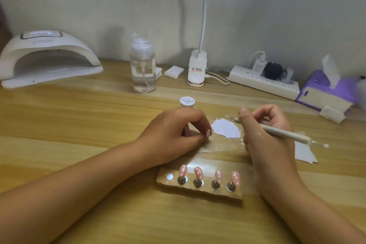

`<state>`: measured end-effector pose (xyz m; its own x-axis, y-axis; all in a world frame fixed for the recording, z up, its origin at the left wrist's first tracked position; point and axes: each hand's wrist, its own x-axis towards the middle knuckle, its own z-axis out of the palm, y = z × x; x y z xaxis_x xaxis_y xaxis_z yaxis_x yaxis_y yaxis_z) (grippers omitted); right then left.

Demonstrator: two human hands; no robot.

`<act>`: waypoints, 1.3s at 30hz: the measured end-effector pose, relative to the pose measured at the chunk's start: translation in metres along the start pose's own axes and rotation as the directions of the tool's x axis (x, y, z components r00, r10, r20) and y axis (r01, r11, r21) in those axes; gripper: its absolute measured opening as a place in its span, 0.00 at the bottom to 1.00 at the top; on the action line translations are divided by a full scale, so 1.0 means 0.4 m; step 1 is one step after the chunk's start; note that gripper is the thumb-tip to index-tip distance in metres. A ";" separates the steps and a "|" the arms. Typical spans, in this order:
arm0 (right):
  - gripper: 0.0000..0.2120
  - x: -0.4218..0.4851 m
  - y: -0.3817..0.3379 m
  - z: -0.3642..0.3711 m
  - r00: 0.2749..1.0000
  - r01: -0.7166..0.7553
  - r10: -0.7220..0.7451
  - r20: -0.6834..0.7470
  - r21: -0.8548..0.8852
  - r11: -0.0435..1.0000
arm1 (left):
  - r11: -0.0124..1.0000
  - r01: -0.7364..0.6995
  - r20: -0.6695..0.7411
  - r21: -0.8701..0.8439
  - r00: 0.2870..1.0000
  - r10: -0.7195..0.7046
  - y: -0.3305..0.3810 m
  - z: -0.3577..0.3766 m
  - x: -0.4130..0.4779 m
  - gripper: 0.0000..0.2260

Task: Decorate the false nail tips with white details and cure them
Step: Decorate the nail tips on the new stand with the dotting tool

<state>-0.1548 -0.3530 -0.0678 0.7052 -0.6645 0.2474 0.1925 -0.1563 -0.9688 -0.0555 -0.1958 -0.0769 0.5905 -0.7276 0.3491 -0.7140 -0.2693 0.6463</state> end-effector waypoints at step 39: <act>0.12 -0.017 -0.016 0.007 0.973 -0.143 0.140 0.185 0.000 0.990 | 0.999 -0.045 -0.007 0.013 0.999 0.045 -0.004 -0.001 0.002 0.06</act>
<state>-0.1588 -0.3453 -0.0630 0.8392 -0.5330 0.1078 0.0899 -0.0595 -0.9942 -0.0537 -0.1957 -0.0771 0.5604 -0.7344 0.3828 -0.7446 -0.2444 0.6212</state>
